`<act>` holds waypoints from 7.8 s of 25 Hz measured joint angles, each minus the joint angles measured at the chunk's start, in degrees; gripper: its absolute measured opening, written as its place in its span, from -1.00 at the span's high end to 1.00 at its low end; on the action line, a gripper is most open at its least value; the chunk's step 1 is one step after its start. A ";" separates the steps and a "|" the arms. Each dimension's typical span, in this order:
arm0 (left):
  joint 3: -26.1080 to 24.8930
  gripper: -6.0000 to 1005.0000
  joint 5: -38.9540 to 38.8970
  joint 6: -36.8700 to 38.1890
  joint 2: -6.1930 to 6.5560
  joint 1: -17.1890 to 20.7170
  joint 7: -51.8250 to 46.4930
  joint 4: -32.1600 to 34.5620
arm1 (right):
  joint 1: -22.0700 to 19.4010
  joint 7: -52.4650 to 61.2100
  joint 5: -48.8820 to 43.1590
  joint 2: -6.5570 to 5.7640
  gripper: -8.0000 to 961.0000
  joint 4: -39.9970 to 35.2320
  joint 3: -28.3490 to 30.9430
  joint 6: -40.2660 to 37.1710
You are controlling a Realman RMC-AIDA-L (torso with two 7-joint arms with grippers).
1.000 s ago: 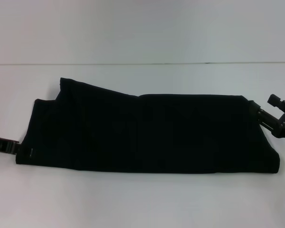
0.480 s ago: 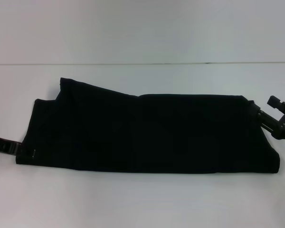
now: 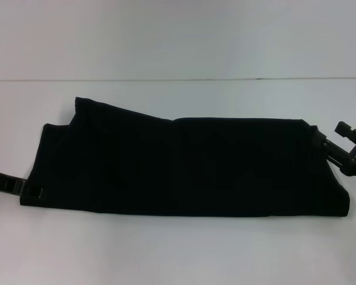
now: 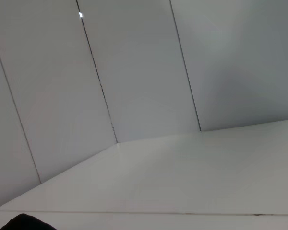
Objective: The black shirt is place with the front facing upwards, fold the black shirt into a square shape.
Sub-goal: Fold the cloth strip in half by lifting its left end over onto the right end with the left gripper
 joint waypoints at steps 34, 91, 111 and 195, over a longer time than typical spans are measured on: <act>-0.57 0.83 -2.71 8.42 -0.13 -0.78 -0.14 6.12 | -3.96 0.51 0.57 -0.62 -0.59 -0.62 6.02 -6.04; 0.27 -0.75 0.18 6.46 0.13 2.33 -6.15 4.57 | -2.70 -1.03 -1.48 -0.05 -0.58 -0.05 6.36 -6.55; 0.22 -0.77 0.00 3.65 0.36 1.50 -13.18 1.46 | -3.72 -3.07 -1.57 0.12 -0.58 0.76 5.92 -7.95; 3.67 -0.44 -1.27 -0.66 1.61 -4.32 -13.58 -6.82 | -3.57 -3.54 -1.13 0.12 -0.57 1.38 6.37 -8.32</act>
